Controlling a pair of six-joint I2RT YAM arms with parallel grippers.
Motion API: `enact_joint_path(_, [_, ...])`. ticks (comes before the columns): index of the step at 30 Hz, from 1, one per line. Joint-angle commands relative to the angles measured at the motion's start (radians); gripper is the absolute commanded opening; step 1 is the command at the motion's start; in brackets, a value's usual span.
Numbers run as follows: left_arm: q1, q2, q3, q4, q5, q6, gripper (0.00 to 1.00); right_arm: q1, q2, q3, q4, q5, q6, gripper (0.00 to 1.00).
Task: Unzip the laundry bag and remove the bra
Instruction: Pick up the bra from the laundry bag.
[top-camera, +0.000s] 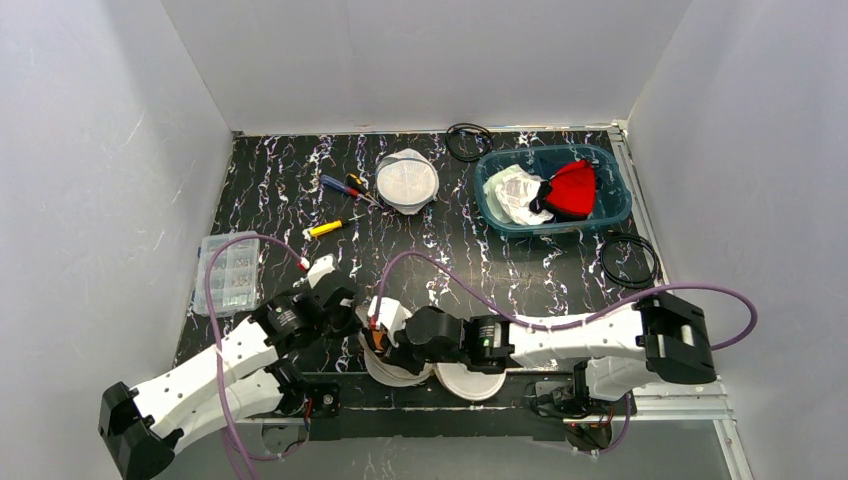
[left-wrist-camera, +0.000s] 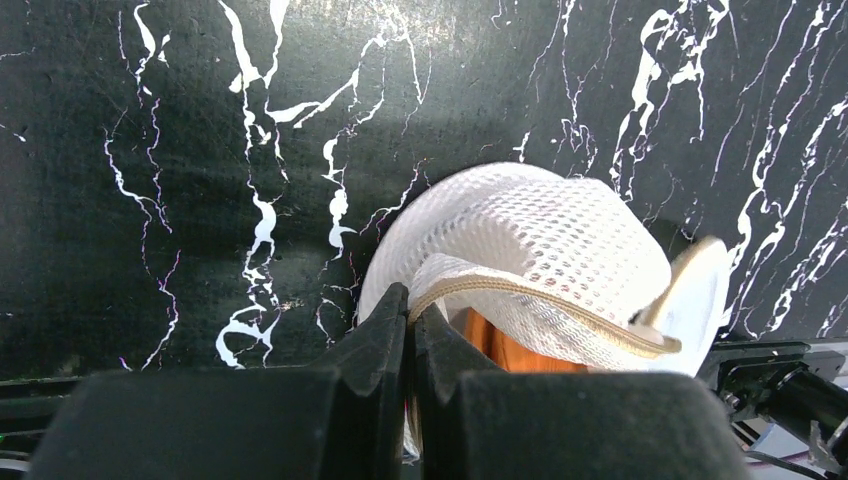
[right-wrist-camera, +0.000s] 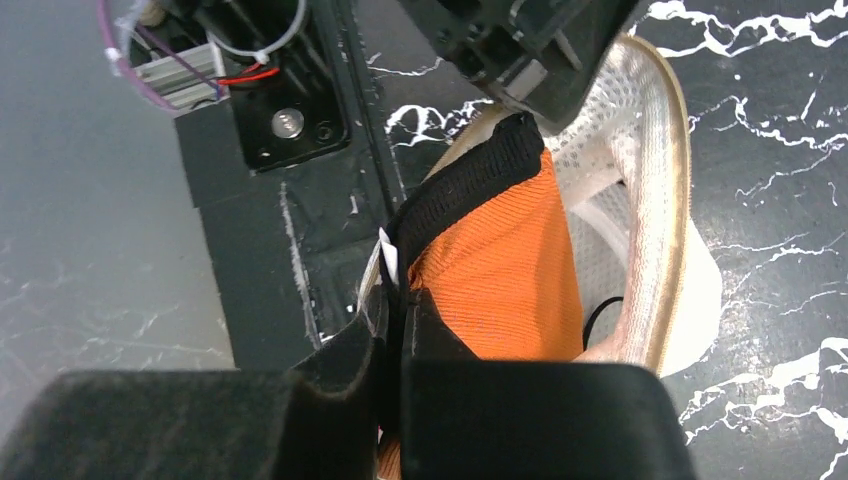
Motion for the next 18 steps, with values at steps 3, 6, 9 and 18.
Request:
enact_joint_path(3, [0.000, 0.046, 0.024, 0.017, -0.049, 0.020, 0.00, -0.006, -0.131, -0.022, 0.065, -0.137, -0.049, 0.01])
enact_joint_path(6, [0.001, 0.064, 0.016, 0.033, -0.044, 0.014, 0.00, -0.012, -0.192, -0.030, 0.089, -0.137, -0.045, 0.01])
enact_joint_path(9, [0.001, 0.078, 0.016, 0.047, -0.038, 0.007, 0.00, -0.018, -0.248, -0.039, 0.109, -0.112, -0.037, 0.01])
enact_joint_path(18, [0.001, 0.065, 0.027, 0.080, -0.033, -0.041, 0.00, -0.044, -0.418, -0.099, 0.138, 0.283, 0.029, 0.01])
